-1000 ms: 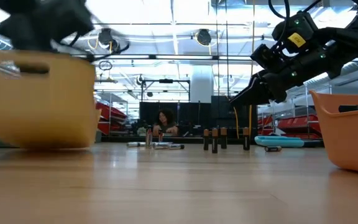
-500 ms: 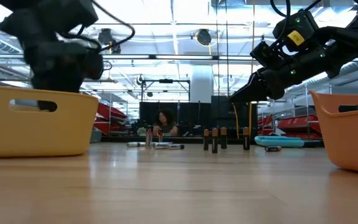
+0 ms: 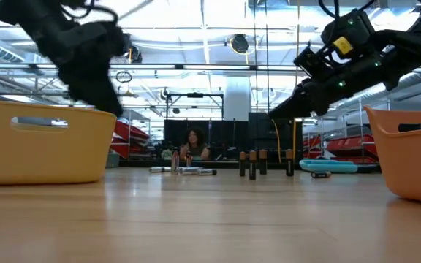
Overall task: Sort batteries
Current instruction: Put the black battery into the orange bin
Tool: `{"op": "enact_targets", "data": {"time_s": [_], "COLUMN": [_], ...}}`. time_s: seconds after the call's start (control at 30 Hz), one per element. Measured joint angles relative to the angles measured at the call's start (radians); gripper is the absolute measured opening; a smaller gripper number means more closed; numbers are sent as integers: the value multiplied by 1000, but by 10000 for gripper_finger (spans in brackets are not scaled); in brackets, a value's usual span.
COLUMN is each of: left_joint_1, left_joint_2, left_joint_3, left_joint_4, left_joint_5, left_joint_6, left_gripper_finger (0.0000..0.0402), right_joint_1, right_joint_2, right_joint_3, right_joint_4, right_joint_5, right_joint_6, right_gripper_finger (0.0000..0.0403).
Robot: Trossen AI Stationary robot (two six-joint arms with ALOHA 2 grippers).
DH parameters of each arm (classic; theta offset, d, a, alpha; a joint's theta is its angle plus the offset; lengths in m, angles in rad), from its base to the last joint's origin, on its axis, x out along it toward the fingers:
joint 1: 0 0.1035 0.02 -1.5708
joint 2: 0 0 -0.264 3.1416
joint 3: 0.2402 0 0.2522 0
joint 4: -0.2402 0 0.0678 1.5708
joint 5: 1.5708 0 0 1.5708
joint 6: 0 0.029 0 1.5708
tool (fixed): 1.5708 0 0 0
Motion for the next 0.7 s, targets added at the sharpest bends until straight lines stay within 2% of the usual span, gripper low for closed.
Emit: {"op": "enact_targets", "data": {"time_s": [0.07, 0.13, 0.3, 0.4, 0.53, 0.7], "left_joint_1": [-23, -33, -34, -27, -18, -27], "left_joint_2": [6, 18, 52, 79, 127, 193], "left_joint_3": [0, 0, 0, 0, 0, 0], "left_joint_4": [69, 134, 206, 247, 310, 405], "left_joint_5": [-109, -168, -178, -205, -219, -208], "left_joint_6": [78, 141, 263, 254, 229, 302], "left_gripper_finger": [151, 151, 151, 148, 130, 106], "right_joint_1": [24, 54, 78, 68, 56, 57], "right_joint_2": [0, 0, 0, 0, 0, 0], "right_joint_3": [35, 84, 203, 250, 295, 314], "right_joint_4": [-70, -186, -418, -496, -601, -720], "right_joint_5": [45, 71, 79, 78, 77, 67], "right_joint_6": [-3, -25, -74, -86, -86, 8], "right_gripper_finger": [157, 147, 130, 130, 157, 213]}}
